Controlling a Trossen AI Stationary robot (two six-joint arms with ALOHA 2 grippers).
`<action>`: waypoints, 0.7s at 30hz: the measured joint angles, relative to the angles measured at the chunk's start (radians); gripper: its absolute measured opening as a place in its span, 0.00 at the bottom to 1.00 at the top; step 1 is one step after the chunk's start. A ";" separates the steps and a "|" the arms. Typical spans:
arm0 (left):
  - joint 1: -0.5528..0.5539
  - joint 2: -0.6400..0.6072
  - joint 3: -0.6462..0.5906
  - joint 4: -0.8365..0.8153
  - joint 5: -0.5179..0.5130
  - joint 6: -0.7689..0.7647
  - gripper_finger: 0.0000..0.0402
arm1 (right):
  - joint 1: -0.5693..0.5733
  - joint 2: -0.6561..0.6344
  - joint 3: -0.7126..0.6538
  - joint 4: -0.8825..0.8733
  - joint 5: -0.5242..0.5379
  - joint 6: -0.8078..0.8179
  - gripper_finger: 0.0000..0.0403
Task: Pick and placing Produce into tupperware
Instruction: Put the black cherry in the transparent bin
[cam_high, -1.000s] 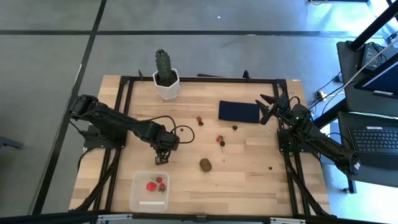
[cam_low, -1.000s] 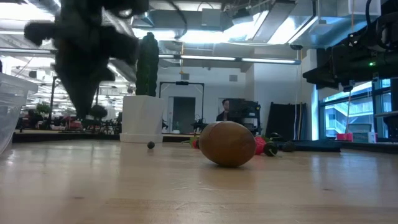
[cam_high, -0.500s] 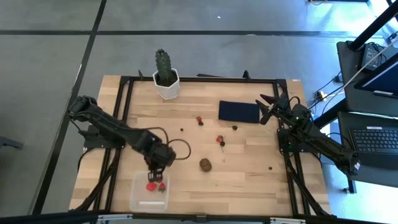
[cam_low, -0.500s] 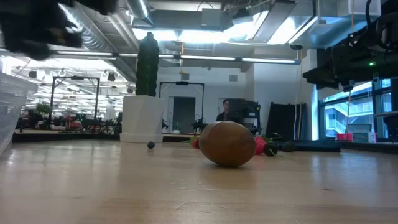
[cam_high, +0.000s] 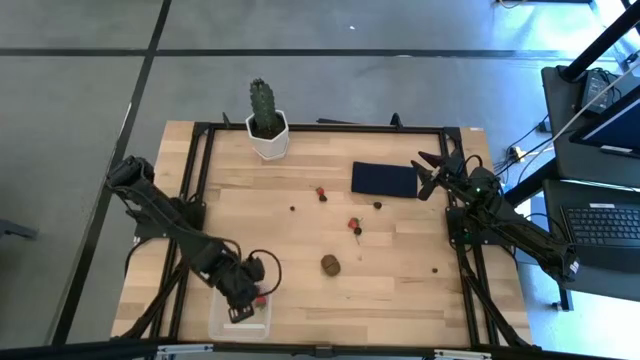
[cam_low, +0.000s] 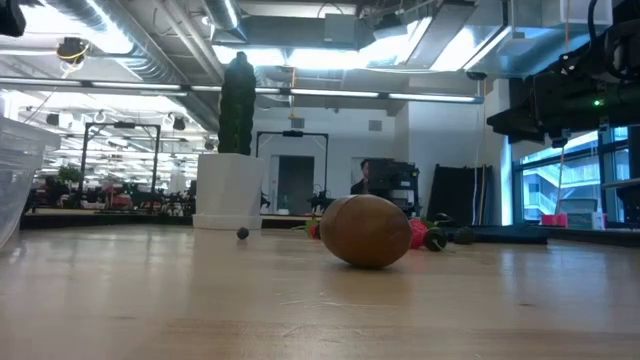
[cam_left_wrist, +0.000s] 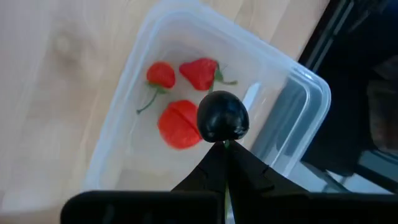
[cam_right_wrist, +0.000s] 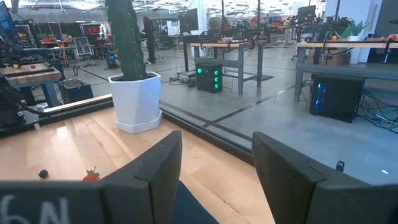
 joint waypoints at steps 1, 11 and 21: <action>-0.009 0.008 0.000 0.005 -0.011 0.000 0.00 | 0.000 0.000 0.000 0.000 0.000 0.001 0.49; -0.002 0.140 0.000 0.037 -0.027 0.017 0.01 | 0.000 0.000 0.000 0.000 0.000 0.001 0.49; 0.005 0.195 0.000 0.055 -0.026 0.038 0.03 | 0.000 0.000 0.000 -0.001 0.000 0.001 0.49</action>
